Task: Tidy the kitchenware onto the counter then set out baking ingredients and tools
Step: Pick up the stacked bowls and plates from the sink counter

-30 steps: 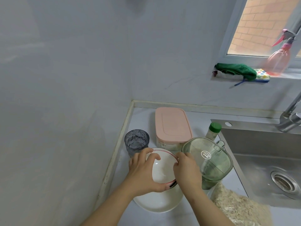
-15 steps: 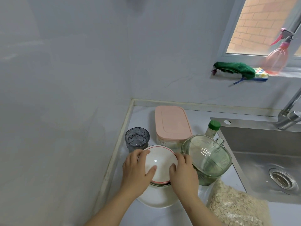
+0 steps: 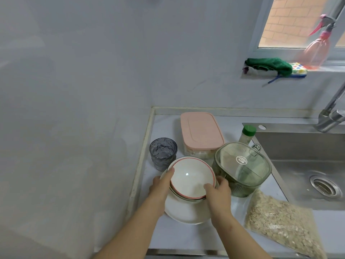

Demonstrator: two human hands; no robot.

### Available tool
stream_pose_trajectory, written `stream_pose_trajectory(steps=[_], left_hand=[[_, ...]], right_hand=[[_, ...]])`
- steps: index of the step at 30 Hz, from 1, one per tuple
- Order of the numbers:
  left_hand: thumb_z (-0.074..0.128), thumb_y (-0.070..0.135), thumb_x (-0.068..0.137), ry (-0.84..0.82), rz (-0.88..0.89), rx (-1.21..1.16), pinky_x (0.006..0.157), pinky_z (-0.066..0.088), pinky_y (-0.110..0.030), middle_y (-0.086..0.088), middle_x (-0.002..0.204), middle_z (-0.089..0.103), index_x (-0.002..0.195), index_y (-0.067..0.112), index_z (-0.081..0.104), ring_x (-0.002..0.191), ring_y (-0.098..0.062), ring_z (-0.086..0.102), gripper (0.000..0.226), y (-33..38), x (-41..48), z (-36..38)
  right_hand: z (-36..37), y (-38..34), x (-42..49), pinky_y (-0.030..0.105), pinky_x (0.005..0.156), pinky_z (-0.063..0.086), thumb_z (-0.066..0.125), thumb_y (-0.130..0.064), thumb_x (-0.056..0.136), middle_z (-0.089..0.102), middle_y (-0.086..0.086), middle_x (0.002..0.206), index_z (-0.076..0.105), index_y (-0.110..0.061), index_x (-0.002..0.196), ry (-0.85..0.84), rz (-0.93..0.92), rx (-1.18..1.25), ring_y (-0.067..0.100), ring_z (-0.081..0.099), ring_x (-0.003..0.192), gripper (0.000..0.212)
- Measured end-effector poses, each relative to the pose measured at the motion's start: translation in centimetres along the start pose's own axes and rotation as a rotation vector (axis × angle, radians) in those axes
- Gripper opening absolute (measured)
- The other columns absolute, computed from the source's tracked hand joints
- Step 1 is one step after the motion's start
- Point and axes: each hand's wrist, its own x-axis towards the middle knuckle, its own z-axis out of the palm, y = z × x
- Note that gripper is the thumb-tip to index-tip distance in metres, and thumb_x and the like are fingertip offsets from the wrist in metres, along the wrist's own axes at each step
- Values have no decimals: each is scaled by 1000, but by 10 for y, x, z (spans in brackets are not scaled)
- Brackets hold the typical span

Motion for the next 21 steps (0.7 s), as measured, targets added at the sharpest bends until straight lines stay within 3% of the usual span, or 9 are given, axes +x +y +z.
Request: stream_pose_trajectory(steps=[3, 7, 11, 14, 18, 21], left_hand=[[58, 87, 31, -27, -19, -13, 99, 44, -48, -3, 129, 53, 124, 35, 50, 115, -29, 53, 108, -2, 15, 0], [50, 79, 38, -33, 19, 1, 103, 40, -48, -1, 139, 41, 121, 49, 48, 122, -26, 47, 88, 2, 4, 4], [60, 71, 30, 40, -103, -76, 83, 52, -42, -8, 127, 55, 133, 26, 44, 108, -31, 57, 114, -1, 4, 6], [61, 70, 31, 34, -117, -89, 72, 53, -39, -8, 120, 61, 133, 24, 44, 101, -31, 61, 113, -4, 12, 5], [61, 70, 33, 30, -97, -104, 76, 53, -39, -8, 121, 61, 132, 26, 47, 102, -30, 62, 109, -8, 13, 5], [54, 71, 38, 32, -3, -82, 89, 50, -43, -5, 127, 57, 126, 35, 53, 109, -27, 58, 95, -10, 9, 4]], right_hand=[[-1, -3, 1, 45, 104, 38, 52, -4, 82, 46, 4, 131, 38, -20, 138, -98, 35, 32, 26, 45, 120, 60], [-3, -1, 6, 47, 106, 37, 56, -12, 80, 51, -1, 128, 47, -38, 128, -168, 45, 49, 24, 46, 118, 55], [-7, 1, 10, 47, 104, 39, 58, -22, 84, 52, 3, 126, 53, -30, 120, -180, 82, 107, 26, 49, 116, 37], [-8, 2, 12, 42, 97, 42, 58, -22, 86, 53, 7, 122, 51, -28, 107, -190, 92, 124, 26, 52, 110, 23], [-6, 3, 11, 46, 102, 39, 57, -29, 80, 50, 5, 124, 46, -38, 101, -193, 90, 89, 28, 47, 114, 25], [-2, 6, 8, 51, 105, 33, 54, -26, 81, 43, 1, 131, 43, -40, 115, -173, 83, 70, 29, 40, 121, 38]])
